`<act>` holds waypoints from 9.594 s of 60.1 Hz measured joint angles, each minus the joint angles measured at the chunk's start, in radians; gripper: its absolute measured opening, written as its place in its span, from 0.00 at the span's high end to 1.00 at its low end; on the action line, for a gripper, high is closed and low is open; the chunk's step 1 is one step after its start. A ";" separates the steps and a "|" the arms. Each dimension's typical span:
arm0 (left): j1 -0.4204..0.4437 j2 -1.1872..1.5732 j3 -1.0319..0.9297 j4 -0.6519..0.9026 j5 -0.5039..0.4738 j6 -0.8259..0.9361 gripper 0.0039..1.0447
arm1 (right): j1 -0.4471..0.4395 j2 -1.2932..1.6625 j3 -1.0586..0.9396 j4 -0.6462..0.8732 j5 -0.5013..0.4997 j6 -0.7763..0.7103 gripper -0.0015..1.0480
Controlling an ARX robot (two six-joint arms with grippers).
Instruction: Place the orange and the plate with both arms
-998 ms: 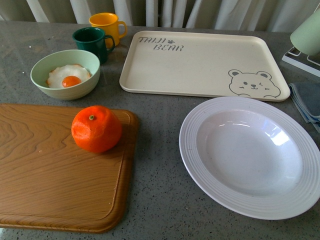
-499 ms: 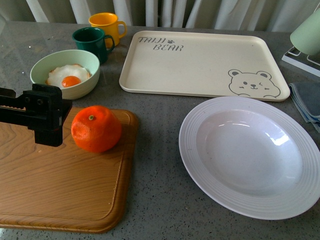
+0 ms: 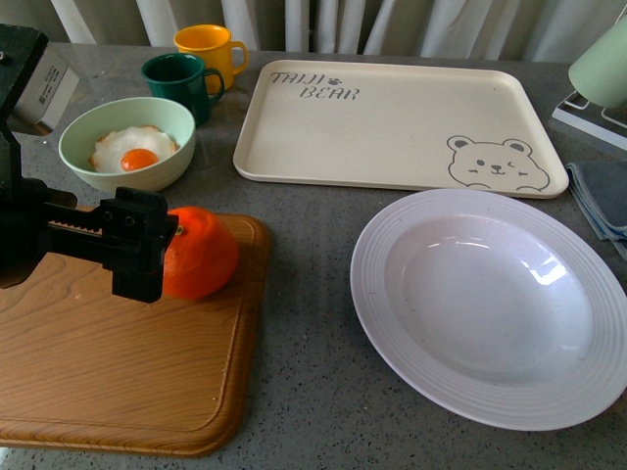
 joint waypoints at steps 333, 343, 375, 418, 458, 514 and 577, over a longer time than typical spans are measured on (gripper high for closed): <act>0.333 -1.133 -0.453 -0.098 -0.041 0.041 0.99 | 0.000 0.000 0.000 0.000 0.000 0.000 0.09; 0.333 -1.225 -0.453 -0.185 -0.041 0.041 0.99 | 0.000 0.000 0.000 0.000 0.000 0.000 0.09; 0.333 -1.438 -0.453 -0.392 -0.041 0.041 0.99 | 0.000 0.000 0.000 0.000 0.000 0.000 0.09; 0.334 -1.660 -0.453 -0.631 -0.041 0.042 0.99 | 0.000 0.000 0.000 0.000 0.000 0.000 0.09; 0.334 -1.660 -0.453 -0.631 -0.040 0.044 0.08 | -0.043 0.330 0.187 -0.397 0.002 0.298 0.09; 0.334 -1.660 -0.453 -0.631 -0.041 0.044 0.08 | 0.137 1.397 0.098 0.484 0.029 0.745 0.09; 0.334 -1.660 -0.453 -0.631 -0.041 0.044 0.08 | 0.142 1.833 0.251 0.830 0.014 0.737 0.18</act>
